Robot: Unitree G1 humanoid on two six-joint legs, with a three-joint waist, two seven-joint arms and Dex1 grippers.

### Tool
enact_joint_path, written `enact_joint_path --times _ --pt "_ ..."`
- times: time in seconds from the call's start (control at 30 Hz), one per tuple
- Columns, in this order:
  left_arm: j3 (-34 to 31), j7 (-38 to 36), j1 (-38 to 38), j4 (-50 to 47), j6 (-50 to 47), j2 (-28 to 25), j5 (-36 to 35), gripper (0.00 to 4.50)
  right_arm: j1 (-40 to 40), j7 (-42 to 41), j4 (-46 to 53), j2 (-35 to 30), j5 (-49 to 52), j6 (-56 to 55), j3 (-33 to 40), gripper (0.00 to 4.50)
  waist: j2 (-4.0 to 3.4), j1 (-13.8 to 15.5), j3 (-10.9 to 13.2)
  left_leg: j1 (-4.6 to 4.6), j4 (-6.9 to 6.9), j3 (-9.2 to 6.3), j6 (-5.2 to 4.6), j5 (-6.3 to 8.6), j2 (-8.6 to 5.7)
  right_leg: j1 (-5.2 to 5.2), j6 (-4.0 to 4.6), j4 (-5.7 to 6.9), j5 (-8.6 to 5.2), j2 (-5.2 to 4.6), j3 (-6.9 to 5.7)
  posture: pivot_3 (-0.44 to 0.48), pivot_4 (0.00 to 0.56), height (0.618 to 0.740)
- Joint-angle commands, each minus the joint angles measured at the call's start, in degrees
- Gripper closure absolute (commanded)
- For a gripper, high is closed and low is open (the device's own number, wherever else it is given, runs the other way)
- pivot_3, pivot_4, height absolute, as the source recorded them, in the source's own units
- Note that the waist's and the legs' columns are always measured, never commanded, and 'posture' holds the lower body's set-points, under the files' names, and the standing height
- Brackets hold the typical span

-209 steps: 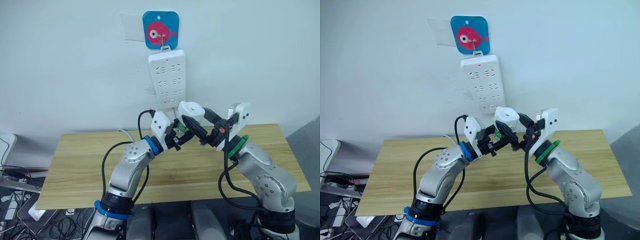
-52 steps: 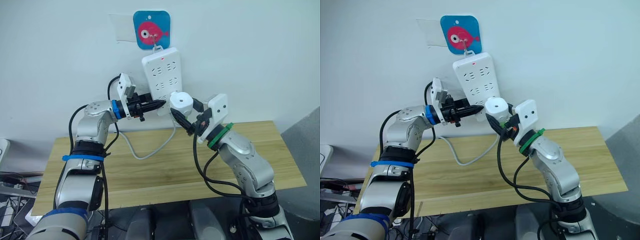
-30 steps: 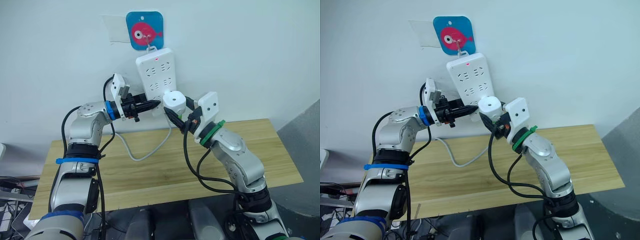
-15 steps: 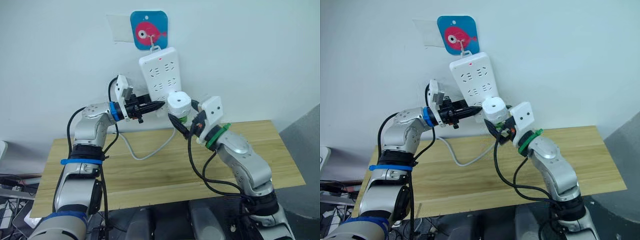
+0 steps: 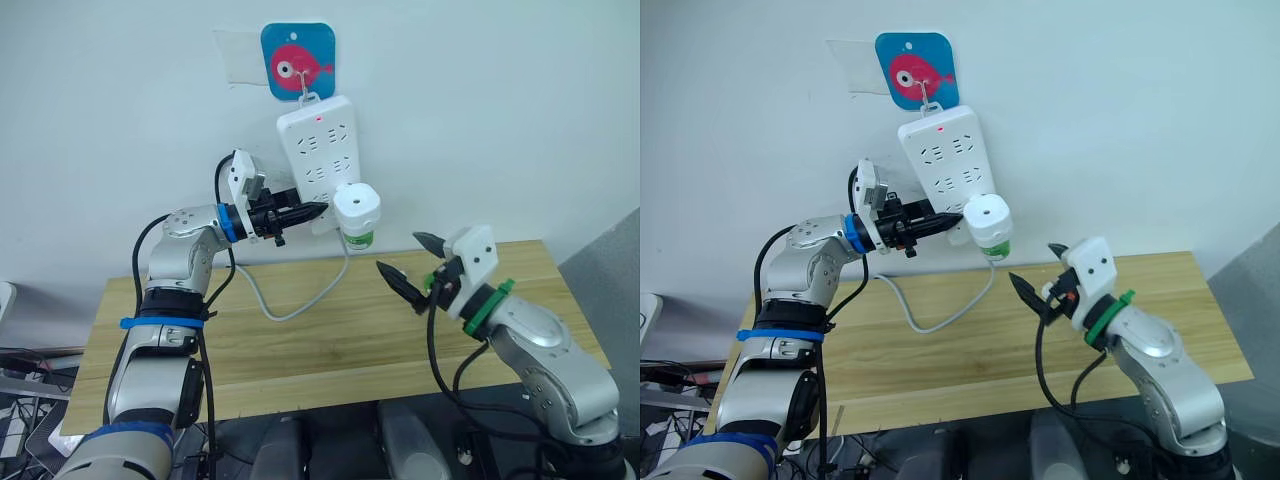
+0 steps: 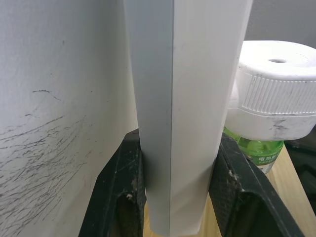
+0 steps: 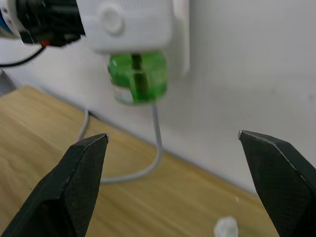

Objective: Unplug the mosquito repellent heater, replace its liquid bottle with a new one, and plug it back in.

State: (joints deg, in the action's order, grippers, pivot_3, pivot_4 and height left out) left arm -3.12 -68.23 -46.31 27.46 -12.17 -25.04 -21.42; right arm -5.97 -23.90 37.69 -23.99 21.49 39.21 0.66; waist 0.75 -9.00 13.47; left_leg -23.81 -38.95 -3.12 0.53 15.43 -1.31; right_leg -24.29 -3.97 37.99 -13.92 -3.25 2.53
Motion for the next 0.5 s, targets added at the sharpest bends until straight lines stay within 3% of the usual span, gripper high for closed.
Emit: enact_joint_path --times 0.03,0.07,0.3,0.5 --pt "0.9 -1.19 -0.01 -0.56 1.11 -0.5 0.61 2.48 0.75 -0.7 -0.77 -0.21 -0.04 -3.39 1.83 0.0 0.0 0.02 0.0 0.0 0.0 0.01 0.0 0.0 0.0 0.0 0.0 0.0 0.0 0.0 0.01 -0.203 0.211 0.74" --pt "0.73 -1.2 0.23 -0.66 0.88 -0.78 0.49 2.33 1.15 -0.73 -1.43 -0.25 -0.25 -4.04 1.86 0.0 0.0 0.03 0.0 0.01 0.0 0.01 0.0 0.0 0.0 0.0 0.0 0.0 0.0 0.0 0.01 -0.198 0.212 0.74" --pt "-1.13 -0.23 4.85 -4.48 -0.62 -4.68 -0.32 0.13 2.59 -1.27 -4.34 -0.78 -1.12 -7.5 1.6 0.0 0.0 0.23 0.01 0.01 0.0 0.02 0.0 0.0 0.02 -0.02 0.0 0.01 0.0 0.01 0.03 -0.181 0.217 0.74" --pt "-3.07 2.1 11.36 -12.63 -4.15 -7.73 -2.24 0.06 2.39 -1.39 -5.4 -0.42 -1.44 -8.74 0.83 0.0 0.0 1.13 0.01 0.02 0.0 0.0 0.0 0.0 0.04 -0.02 0.0 0.0 0.0 0.01 0.03 -0.151 0.217 0.74"
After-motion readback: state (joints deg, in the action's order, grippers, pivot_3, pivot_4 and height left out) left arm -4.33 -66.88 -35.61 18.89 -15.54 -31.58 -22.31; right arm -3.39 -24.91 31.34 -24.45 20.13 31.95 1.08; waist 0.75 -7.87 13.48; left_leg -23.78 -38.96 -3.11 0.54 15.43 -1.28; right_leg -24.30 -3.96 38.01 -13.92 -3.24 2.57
